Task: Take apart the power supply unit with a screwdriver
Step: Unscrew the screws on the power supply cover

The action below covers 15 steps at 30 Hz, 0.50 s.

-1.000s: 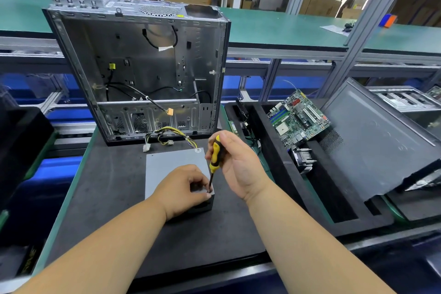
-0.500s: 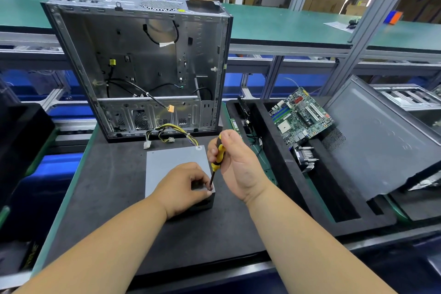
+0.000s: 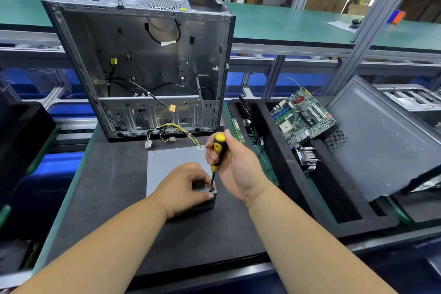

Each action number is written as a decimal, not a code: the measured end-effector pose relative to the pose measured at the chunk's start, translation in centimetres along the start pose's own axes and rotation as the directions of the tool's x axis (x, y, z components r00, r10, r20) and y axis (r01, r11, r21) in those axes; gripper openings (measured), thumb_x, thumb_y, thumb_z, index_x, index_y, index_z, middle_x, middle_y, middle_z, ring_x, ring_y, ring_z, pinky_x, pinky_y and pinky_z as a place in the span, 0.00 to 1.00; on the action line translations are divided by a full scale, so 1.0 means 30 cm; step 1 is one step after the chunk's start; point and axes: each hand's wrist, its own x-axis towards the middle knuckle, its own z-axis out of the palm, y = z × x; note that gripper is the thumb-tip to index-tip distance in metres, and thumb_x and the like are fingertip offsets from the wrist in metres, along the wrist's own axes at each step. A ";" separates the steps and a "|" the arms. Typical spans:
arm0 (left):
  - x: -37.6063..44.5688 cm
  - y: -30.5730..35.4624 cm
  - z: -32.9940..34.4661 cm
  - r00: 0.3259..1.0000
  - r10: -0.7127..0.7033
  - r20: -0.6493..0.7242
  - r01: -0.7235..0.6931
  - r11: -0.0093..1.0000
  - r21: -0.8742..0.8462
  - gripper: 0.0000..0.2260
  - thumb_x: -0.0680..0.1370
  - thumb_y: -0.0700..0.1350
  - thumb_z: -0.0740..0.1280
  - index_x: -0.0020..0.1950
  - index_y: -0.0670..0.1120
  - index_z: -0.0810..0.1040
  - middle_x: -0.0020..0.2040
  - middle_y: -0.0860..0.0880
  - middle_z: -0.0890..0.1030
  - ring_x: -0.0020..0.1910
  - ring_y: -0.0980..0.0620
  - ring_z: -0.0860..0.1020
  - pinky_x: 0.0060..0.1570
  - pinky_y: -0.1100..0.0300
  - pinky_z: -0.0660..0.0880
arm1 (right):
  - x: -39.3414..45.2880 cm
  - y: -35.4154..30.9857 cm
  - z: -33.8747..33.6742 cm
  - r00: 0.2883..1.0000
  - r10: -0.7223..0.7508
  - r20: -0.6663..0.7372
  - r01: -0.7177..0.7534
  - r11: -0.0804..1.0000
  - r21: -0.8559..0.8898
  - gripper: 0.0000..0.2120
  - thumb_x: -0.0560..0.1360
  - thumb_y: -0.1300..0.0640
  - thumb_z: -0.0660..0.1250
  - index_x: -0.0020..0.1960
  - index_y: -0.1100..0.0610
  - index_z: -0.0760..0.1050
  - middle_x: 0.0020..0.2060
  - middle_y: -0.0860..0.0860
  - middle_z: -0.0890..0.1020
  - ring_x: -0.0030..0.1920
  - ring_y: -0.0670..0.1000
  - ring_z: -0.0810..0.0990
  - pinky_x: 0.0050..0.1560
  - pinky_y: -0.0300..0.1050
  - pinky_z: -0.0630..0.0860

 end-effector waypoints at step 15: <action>-0.005 0.019 -0.010 1.000 -0.003 0.026 0.003 1.000 0.009 0.14 0.68 0.44 0.78 0.35 0.60 0.76 0.43 0.54 0.78 0.45 0.56 0.76 0.51 0.53 0.76 | 0.005 -0.024 -0.003 1.000 0.004 -0.004 -0.005 0.997 -0.078 0.16 0.82 0.52 0.58 0.42 0.60 0.76 0.33 0.55 0.74 0.35 0.52 0.74 0.41 0.39 0.74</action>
